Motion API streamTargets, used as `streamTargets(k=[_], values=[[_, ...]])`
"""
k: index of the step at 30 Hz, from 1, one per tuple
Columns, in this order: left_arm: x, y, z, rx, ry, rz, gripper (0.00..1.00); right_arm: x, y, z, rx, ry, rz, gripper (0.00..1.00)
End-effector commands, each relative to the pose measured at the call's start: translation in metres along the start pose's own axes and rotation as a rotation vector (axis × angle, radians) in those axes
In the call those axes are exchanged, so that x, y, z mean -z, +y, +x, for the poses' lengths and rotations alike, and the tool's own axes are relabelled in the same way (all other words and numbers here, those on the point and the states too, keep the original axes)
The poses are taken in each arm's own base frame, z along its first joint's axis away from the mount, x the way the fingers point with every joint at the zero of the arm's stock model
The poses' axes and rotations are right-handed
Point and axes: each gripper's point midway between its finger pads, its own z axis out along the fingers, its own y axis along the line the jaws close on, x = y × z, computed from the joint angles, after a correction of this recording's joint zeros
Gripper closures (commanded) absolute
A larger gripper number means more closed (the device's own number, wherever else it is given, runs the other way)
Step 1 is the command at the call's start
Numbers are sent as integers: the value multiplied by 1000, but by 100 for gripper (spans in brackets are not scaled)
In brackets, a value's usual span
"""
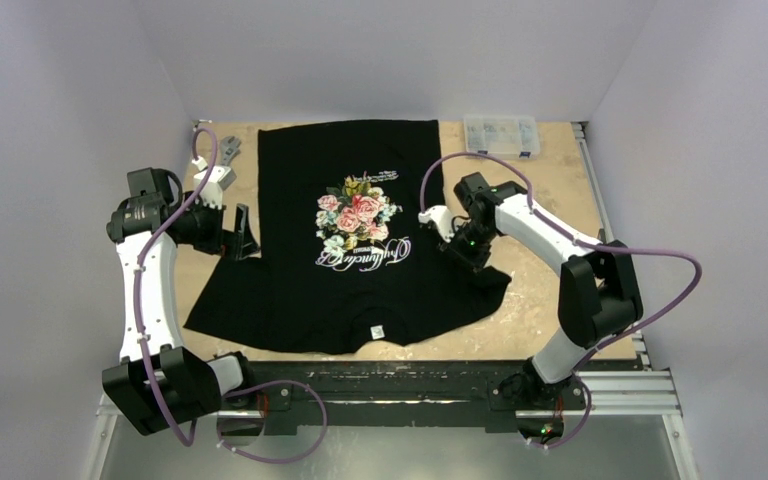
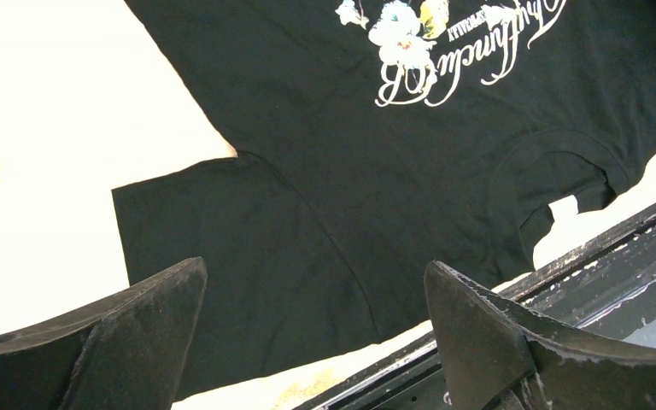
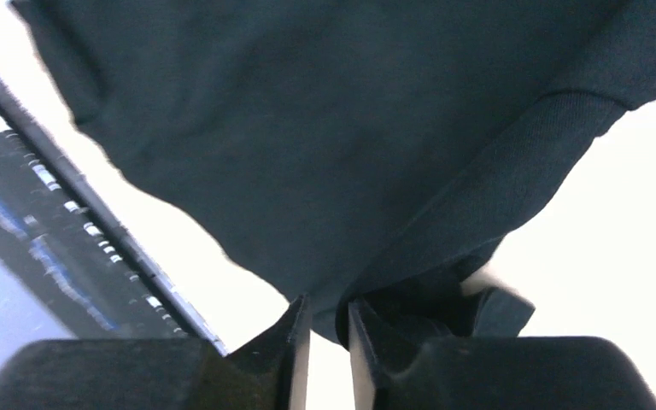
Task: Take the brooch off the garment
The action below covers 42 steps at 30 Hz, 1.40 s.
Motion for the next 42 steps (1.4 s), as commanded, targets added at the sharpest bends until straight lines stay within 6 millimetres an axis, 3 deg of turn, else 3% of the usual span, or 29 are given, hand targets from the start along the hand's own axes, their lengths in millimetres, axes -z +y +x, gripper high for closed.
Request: streamTargets(k=[1, 5, 9, 15, 18, 22, 26, 31, 38, 42], values=[[-3, 5, -7, -22, -16, 10, 0, 13, 55, 3, 26, -15, -241, 58], [-4, 5, -11, -20, -10, 26, 0, 40, 41, -22, 8, -137, -242, 38], [-4, 7, -13, -17, -9, 29, 0, 72, 5, -34, -85, -252, -237, 36], [-9, 6, -18, 3, -23, 51, 0, 56, -47, -29, -264, -234, -107, 43], [-11, 1, -28, 21, -62, 83, 0, 59, -89, -55, -354, -315, 21, 44], [-10, 1, -39, 56, -74, 87, 0, 66, -151, -109, -457, -446, 153, 38], [-7, 3, -41, 71, -82, 69, 0, 51, -204, -160, -499, -505, 240, 38], [-6, 6, -38, 75, -66, 42, 0, 33, -253, -192, -555, -589, 333, 44], [-4, 13, -40, 75, -48, 10, 0, -1, -285, -207, -583, -611, 348, 48], [-7, 20, -39, 76, -31, -6, 0, -17, -293, -202, -575, -584, 377, 57]])
